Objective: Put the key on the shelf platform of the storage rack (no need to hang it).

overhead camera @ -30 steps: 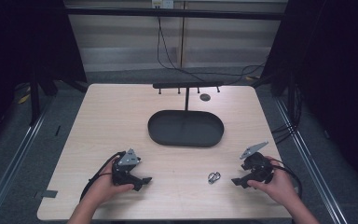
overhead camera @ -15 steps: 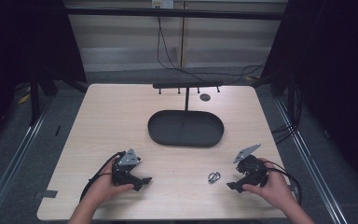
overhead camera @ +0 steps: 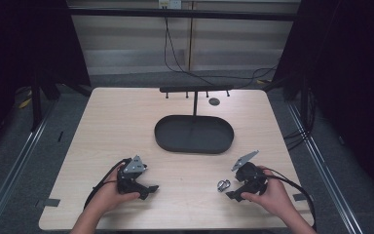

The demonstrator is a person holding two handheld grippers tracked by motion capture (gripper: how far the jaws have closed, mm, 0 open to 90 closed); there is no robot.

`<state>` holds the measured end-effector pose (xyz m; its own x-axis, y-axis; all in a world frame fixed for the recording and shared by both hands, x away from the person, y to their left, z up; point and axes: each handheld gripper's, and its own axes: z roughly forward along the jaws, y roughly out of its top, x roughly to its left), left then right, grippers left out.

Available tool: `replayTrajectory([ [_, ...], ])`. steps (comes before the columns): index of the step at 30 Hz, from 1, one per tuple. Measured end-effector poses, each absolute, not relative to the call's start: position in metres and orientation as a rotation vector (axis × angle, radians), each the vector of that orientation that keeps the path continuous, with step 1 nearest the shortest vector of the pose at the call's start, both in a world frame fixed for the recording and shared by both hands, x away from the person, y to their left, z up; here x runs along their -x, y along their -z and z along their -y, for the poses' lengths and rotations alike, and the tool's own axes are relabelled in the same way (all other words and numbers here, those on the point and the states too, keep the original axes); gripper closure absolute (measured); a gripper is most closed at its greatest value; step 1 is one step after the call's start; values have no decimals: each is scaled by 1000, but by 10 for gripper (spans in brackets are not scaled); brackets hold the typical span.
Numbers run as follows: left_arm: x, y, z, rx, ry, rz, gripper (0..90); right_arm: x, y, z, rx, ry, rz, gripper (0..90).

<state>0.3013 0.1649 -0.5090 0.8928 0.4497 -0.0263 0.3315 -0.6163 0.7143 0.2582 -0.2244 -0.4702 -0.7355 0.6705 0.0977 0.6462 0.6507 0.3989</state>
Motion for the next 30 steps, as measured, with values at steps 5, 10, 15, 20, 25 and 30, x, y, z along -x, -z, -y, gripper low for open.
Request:
replayTrajectory([
  [5, -301, 510, -164, -2276, -192, -555, 91, -261, 472, 220, -1142, -617, -2806, 258],
  [10, -301, 510, -164, -2276, -192, -556, 87, -265, 471, 218, -1184, -650, -2813, 266],
  [15, -301, 510, -164, -2276, -192, -557, 87, -268, 473, 212, -1202, -621, -2822, 267],
  [20, -301, 510, -164, -2280, -192, -557, 86, -270, 473, 204, -1190, -586, -2834, 268],
  [25, -301, 510, -164, -2280, -191, -554, 84, -272, 476, 202, -1198, -591, -2817, 280],
  [30, -301, 510, -163, -2280, -191, -554, 82, -270, 477, 199, -1180, -614, -2801, 290],
])
